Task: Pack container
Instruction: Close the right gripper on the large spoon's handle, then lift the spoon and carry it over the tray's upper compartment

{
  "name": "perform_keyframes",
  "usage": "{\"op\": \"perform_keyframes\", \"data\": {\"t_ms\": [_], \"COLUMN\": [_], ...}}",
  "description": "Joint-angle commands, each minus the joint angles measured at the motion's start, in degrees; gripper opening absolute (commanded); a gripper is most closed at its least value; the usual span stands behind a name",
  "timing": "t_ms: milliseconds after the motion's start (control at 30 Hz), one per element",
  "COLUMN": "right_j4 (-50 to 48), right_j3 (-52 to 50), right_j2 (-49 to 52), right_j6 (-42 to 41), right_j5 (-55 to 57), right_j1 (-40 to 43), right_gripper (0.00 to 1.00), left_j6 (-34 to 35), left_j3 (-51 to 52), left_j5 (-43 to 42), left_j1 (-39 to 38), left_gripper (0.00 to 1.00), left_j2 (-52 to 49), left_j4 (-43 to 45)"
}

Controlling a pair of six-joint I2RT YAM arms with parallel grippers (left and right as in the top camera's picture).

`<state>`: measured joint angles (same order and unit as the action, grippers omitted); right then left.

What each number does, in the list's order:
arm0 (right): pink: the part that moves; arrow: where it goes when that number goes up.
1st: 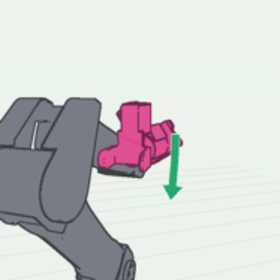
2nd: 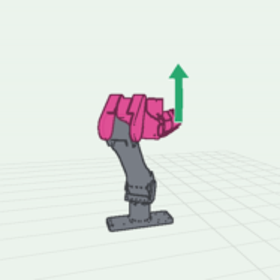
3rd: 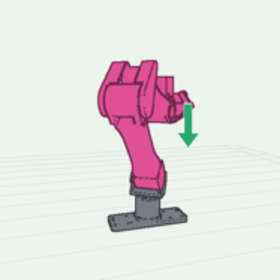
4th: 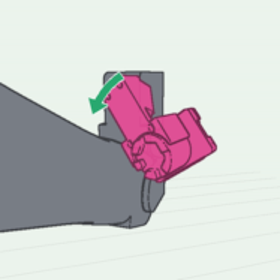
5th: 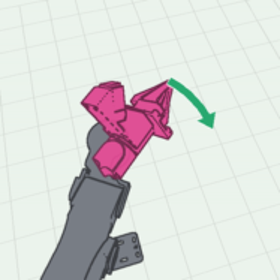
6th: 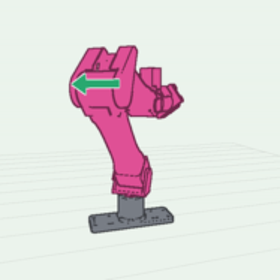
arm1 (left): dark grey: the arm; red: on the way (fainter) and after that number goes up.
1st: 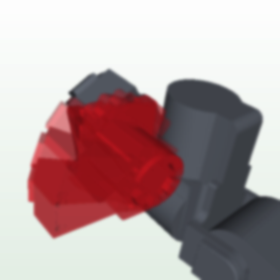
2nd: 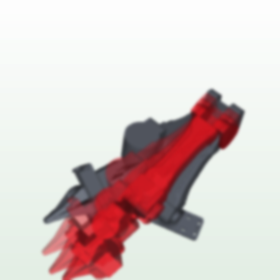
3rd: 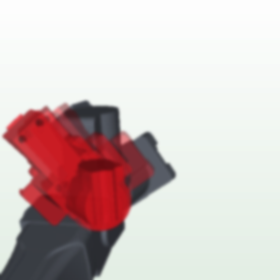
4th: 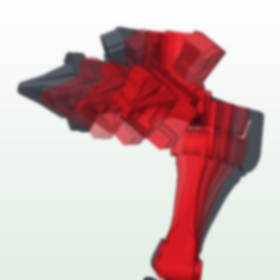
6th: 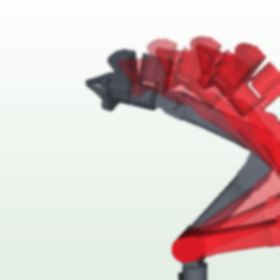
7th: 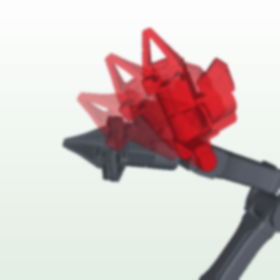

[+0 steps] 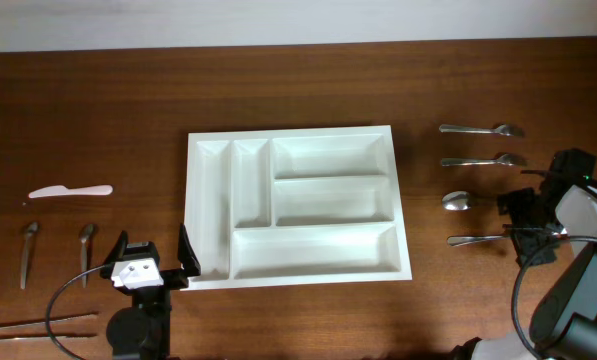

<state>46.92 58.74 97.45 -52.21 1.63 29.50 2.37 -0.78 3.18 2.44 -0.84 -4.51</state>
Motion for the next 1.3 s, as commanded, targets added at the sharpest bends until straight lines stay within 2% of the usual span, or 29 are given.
{"op": "perform_keyframes", "data": {"t_ms": [0, 633, 833, 933, 1067, 1267], "right_j4": [-0.3, -3.0, -3.0, -2.8, -2.8, -2.5], "right_j3": [-0.5, -0.5, -0.5, -0.5, -0.4, -0.2], "right_j2": [2.6, 8.7, 8.7, 8.7, 8.7, 8.7], "right_j6": [0.4, 0.7, 0.8, 0.8, 0.8, 1.0], "right_j5": [1.3, -1.0, -1.0, -1.0, -1.1, -3.6], "right_j1": [0.2, 0.2, 0.2, 0.2, 0.2, 0.2], "right_gripper": [0.99, 0.99, 0.43, 0.23, 0.1, 0.04], "left_j6": [-1.1, -1.1, -1.1, -1.1, -1.1, -1.1], "left_j3": [0.3, 0.3, 0.3, 0.3, 0.3, 0.3], "left_j5": [-0.6, -0.6, -0.6, -0.6, -0.6, -0.6], "left_j1": [0.4, 0.4, 0.4, 0.4, 0.4, 0.4], "left_gripper": [0.99, 0.99, 0.99, 0.99, 0.99, 0.99], "left_j2": [0.5, 0.5, 0.5, 0.5, 0.5, 0.5], "left_j4": [0.0, 0.0, 0.0, 0.0, 0.0, 0.0]}}
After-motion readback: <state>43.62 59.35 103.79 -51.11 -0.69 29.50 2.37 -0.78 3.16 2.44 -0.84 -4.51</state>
